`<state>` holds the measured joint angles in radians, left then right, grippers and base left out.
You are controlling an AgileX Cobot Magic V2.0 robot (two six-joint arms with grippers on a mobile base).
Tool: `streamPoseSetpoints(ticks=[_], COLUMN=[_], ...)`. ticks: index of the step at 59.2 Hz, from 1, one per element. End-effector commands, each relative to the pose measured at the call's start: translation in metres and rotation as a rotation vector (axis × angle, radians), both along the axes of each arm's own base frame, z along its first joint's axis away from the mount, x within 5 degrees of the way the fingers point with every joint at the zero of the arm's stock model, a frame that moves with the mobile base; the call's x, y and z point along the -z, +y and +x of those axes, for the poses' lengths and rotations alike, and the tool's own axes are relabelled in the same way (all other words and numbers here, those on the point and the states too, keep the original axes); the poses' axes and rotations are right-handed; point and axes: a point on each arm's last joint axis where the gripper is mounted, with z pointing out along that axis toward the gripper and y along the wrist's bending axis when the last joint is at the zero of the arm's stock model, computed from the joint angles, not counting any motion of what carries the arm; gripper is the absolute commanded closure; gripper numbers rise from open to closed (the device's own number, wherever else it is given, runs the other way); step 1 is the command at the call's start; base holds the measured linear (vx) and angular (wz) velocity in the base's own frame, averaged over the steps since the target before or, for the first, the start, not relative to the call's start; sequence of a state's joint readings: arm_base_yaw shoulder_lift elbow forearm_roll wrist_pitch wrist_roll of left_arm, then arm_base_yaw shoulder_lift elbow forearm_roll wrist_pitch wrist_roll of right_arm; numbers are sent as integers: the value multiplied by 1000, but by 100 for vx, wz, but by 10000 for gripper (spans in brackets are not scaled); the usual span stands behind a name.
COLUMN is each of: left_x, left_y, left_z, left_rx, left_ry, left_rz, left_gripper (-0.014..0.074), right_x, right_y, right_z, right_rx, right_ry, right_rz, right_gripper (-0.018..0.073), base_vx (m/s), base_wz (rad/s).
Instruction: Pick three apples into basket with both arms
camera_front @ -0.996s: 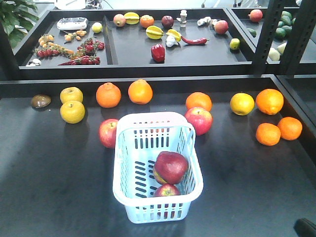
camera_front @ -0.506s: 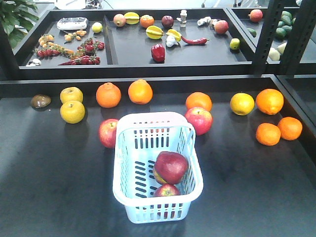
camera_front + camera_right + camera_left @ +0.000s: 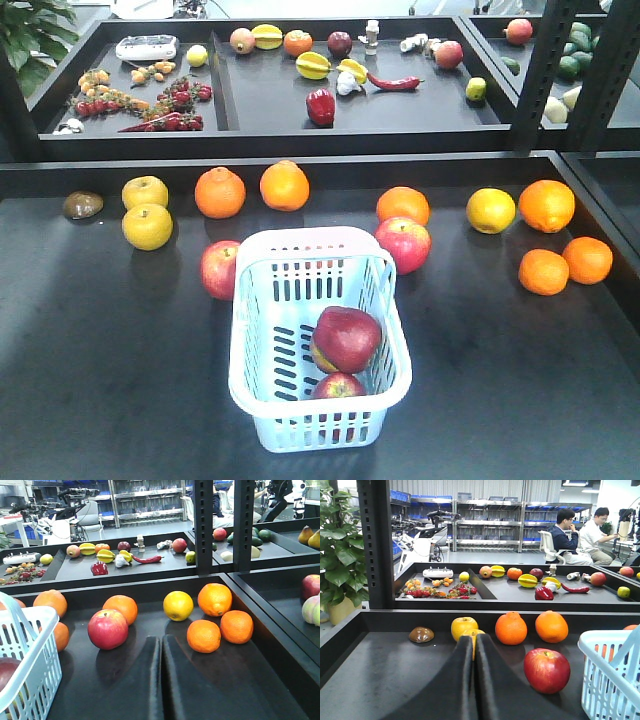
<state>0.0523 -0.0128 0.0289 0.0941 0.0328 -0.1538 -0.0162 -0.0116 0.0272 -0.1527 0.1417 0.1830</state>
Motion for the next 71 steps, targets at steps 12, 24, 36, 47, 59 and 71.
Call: streamPoseSetpoints(ticks=[12,24,36,47,59,71], left_x=[-16,-16,-16,-16,-16,-16], left_y=[-1,-1,-1,-1,-1,-1], left_z=[-3,-3,-3,-3,-3,-3], left_rx=[11,11,11,11,11,11], left_ry=[-111,-111,-111,-111,-111,-111], left_rz=[2,2,2,2,2,2], left_gripper=[602,602,602,602,602,602], right_x=[-2,-2,-2,-2,-2,-2], right_y=[1,1,1,1,1,1], right_z=[0,0,0,0,0,0], right_rx=[-5,-5,-5,-5,-5,-5], right_ry=[-72,-71,-71,-71,-71,-71], right_rz=[34,21,21,21,21,21], right_gripper=[564,564,564,564,564,564], base_vx=[0,0,0,0,0,0], base_wz=[0,0,0,0,0,0])
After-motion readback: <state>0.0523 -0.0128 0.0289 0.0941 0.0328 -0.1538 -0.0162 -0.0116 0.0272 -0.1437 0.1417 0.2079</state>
